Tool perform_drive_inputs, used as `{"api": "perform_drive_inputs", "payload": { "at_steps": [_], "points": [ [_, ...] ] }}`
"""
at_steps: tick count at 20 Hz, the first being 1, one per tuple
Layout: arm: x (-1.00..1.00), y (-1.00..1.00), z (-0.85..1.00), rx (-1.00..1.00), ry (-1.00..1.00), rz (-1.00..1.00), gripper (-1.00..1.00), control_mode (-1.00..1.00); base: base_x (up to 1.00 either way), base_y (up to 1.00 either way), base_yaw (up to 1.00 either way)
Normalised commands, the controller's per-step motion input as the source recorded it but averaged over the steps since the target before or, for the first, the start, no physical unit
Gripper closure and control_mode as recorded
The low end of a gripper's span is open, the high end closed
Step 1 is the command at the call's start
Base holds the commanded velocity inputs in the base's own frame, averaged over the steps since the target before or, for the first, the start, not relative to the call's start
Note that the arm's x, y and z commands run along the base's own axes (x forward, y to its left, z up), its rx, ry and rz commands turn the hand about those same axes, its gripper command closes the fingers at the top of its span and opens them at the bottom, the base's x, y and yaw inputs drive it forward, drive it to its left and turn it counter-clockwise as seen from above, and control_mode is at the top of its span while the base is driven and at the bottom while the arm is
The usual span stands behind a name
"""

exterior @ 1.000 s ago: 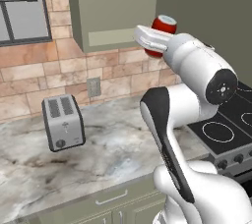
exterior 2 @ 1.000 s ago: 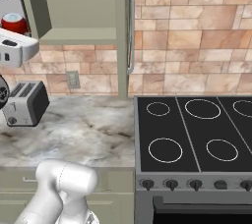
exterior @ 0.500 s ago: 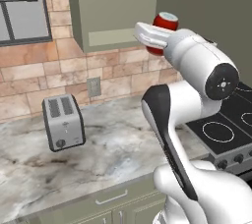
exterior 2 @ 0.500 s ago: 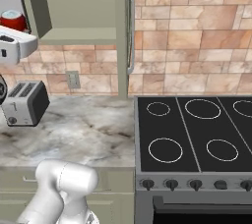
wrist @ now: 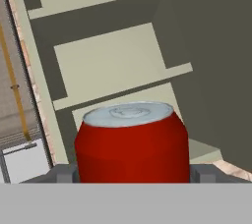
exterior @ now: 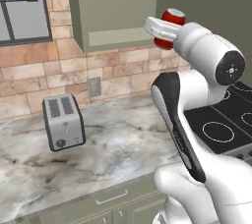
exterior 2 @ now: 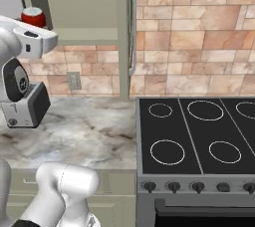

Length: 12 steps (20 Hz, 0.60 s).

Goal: Pick the can from the counter and place it in the open cabinet.

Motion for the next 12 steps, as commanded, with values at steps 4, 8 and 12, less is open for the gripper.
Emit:
{"api": "perform_drive_inputs", "payload": {
  "at_steps": [4,8,12],
  "points": [
    [0.71,0.00,0.00,0.00,0.01,0.00,1.00,-1.00,0.00,0.00,0.00],
    [0.71,0.00,0.00,0.00,0.00,0.00,1.00,-1.00,0.00,0.00,0.00],
    [0.75,0.00,0.00,0.00,0.00,0.00,1.00,-1.00,0.00,0.00,0.00]
  ]
}}
